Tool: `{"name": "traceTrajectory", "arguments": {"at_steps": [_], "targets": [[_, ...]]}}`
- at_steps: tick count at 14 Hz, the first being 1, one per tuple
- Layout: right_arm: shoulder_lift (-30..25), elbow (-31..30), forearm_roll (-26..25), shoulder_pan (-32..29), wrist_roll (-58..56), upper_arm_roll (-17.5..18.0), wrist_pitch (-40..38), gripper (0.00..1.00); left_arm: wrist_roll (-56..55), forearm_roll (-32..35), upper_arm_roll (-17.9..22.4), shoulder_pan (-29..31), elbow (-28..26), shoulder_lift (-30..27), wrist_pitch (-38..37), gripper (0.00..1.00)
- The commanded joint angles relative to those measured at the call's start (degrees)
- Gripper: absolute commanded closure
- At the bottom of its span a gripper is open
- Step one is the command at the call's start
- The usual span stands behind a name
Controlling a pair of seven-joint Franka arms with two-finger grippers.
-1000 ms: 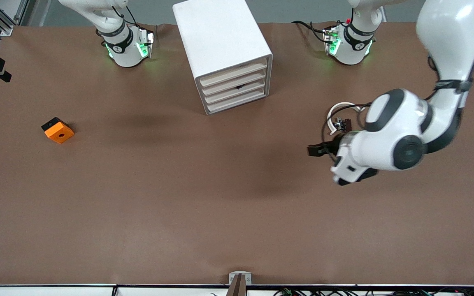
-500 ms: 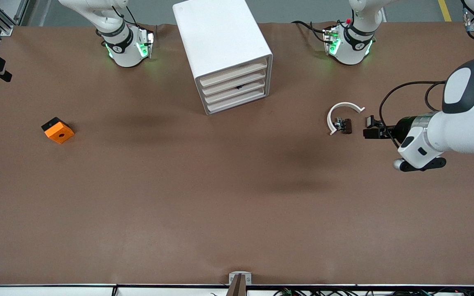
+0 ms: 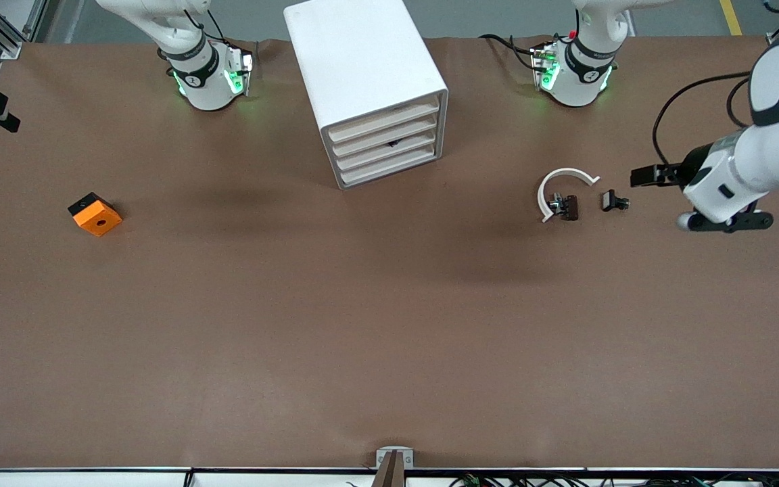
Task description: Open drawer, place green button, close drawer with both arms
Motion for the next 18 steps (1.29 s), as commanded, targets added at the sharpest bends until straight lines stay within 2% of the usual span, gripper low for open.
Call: {"name": "traceTrajectory", "arguments": {"at_steps": [1, 2, 4, 8, 14, 18], "targets": [[-1.4, -1.0, 0.7, -0.5, 0.1, 0.1, -0.2, 0.00, 1.4, -1.0, 1.4, -1.2, -17.9, -14.3, 12.6, 0.00], [-1.4, -1.0, 0.7, -0.6, 0.0, 0.1, -0.2, 0.00, 1.4, -0.6, 1.3, -1.1, -20.5, -16.7, 15.1, 0.00], [-1.4, -1.0, 0.7, -0.6, 0.0, 0.2, -0.2, 0.00, 1.4, -0.4, 0.6, -0.7, -19.3, -17.1, 15.7, 0.00], [-1.3, -1.0, 0.6, -0.7, -0.4, 0.1, -0.2, 0.00, 0.4, -0.5, 1.1, -0.5, -11.3, -16.2, 12.2, 0.00], [-1.3, -1.0, 0.5, -0.7, -0.5, 0.1, -0.1, 0.00, 0.9, -0.4, 1.3, 0.8, 5.5, -7.3, 2.7, 0.00], [-1.3, -1.0, 0.4, -0.7, -0.6, 0.1, -0.1, 0.00, 0.6, 0.4, 0.9, 0.4, 7.7, -6.1, 1.2, 0.00]]}}
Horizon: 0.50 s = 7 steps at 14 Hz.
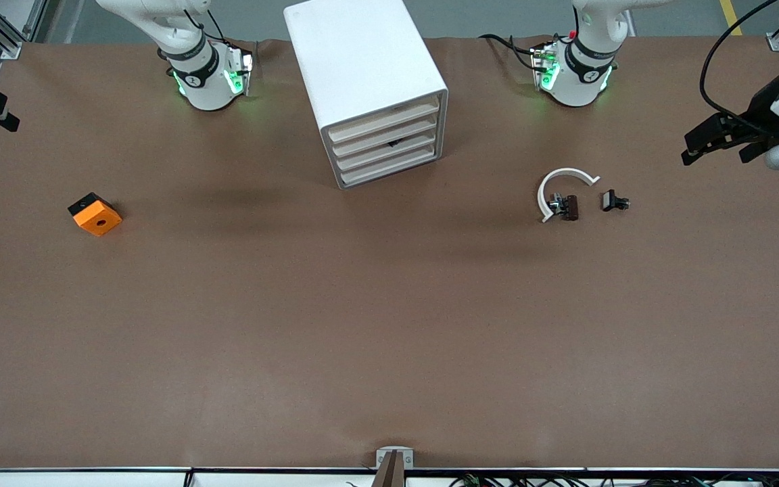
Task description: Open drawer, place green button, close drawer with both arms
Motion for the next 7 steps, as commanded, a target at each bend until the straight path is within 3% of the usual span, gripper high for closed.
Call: {"name": "traceTrajectory", "arguments": {"at_steps": [1, 7], "targets": [[-1.3, -1.0, 0.4, -0.7, -0.5, 0.3, 0.1, 0.00, 0.6, 0.5, -0.2, 0.1, 3.0, 1.0, -2.0, 0.00], [-1.3, -1.0, 0.2, -0.8, -0.6, 0.3, 0.0, 0.00, 0.8, 1.5, -0.3, -0.3, 4.7, 1.3, -4.3, 0.00]]}}
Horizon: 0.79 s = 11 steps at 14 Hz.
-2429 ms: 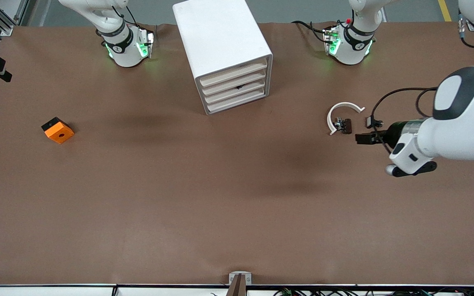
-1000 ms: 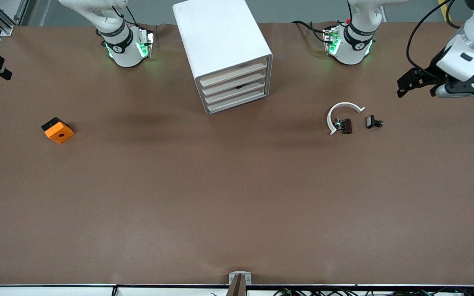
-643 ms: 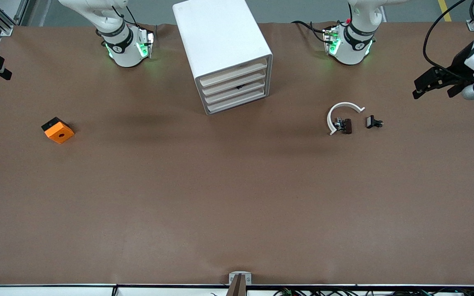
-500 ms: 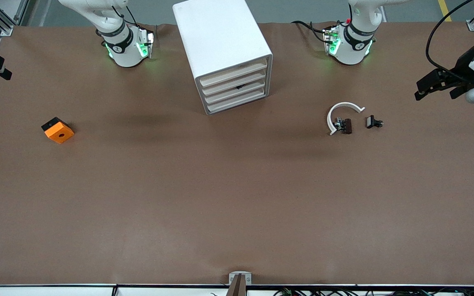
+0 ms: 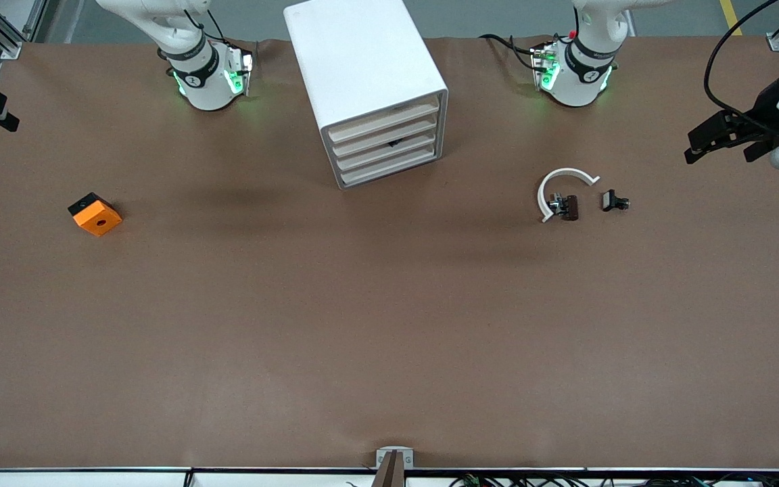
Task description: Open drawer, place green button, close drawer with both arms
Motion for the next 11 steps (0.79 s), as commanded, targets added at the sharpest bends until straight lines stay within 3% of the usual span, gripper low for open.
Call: {"name": "traceTrajectory", "arguments": {"at_steps": [1, 11], "targets": [[-1.3, -1.0, 0.2, -0.8, -0.6, 0.3, 0.1, 0.00, 1.2, 1.9, -0.2, 0.1, 1.8, 0.9, -1.6, 0.00], [-1.3, -1.0, 0.2, -1.0, -0.8, 0.3, 0.0, 0.00, 1.1, 1.9, -0.1, 0.2, 1.8, 0.9, -1.6, 0.00]]}}
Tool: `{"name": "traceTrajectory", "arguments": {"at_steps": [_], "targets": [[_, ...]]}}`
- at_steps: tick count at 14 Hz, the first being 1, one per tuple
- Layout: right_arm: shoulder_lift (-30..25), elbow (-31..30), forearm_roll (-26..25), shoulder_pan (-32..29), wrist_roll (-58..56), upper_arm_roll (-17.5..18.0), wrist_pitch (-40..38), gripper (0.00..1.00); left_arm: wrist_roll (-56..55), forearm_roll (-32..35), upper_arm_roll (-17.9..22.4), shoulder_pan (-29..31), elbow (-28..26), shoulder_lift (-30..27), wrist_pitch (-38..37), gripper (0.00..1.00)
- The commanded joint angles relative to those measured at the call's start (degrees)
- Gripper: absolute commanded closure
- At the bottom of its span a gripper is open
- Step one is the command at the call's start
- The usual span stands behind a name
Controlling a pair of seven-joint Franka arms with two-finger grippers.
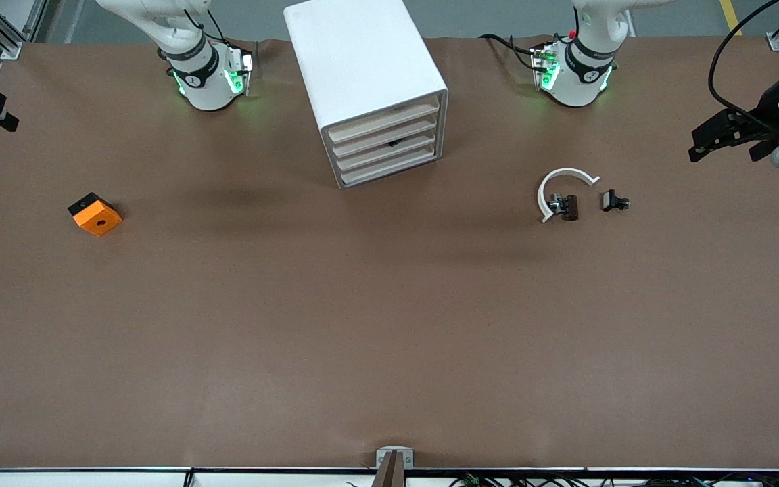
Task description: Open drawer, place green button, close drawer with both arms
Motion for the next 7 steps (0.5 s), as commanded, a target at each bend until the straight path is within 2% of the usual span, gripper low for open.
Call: {"name": "traceTrajectory", "arguments": {"at_steps": [1, 7], "targets": [[-1.3, -1.0, 0.1, -0.9, -0.8, 0.4, 0.0, 0.00, -0.4, 0.9, -0.1, 0.1, 1.6, 0.6, -1.3, 0.00], [-1.3, -1.0, 0.1, -0.9, -0.8, 0.5, 0.0, 0.00, -0.5, 0.8, -0.2, -0.2, 1.7, 0.6, -1.3, 0.00]]}}
